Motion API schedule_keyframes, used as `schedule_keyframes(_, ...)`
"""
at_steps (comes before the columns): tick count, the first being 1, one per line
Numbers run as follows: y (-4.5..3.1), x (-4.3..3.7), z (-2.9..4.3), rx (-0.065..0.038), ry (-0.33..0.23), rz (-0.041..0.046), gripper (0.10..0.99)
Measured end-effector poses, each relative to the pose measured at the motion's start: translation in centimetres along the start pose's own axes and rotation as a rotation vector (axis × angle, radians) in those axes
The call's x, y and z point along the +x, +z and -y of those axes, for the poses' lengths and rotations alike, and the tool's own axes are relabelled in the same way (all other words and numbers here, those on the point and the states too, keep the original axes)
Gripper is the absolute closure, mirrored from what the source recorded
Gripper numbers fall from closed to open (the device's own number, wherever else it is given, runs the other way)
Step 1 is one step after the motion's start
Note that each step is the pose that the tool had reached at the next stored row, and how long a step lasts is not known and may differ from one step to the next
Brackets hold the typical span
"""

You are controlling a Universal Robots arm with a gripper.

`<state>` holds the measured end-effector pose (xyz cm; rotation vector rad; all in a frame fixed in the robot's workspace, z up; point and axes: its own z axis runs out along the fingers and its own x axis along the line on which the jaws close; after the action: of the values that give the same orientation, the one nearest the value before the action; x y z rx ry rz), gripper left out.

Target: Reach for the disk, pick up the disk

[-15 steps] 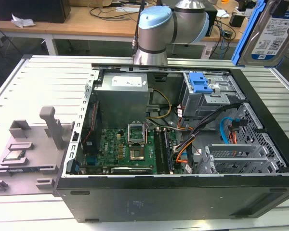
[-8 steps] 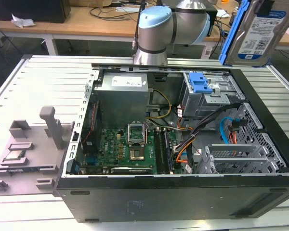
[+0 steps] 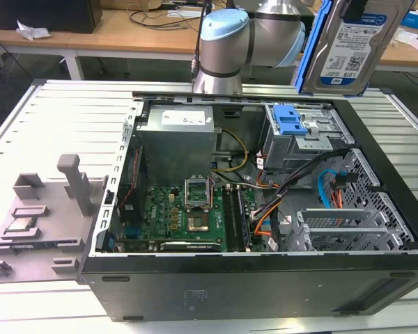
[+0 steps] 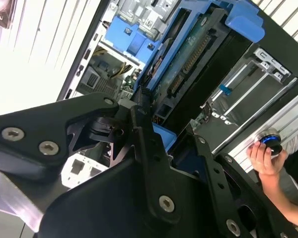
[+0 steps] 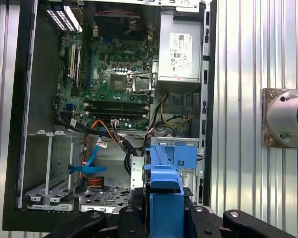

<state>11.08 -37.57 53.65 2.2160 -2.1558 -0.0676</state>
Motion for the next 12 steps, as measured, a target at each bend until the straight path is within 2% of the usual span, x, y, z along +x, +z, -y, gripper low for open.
schedule_keyframes(2, 0.02, -0.01, -0.38, 0.0, 0.0, -0.0001, 0.722)
schedule_keyframes(7, 0.04, 0.12, -0.42, 0.0, 0.0, -0.0001, 0.722)
schedule_keyframes(12, 0.06, 1.07, -0.52, 0.0, 0.0, 0.0, 0.722)
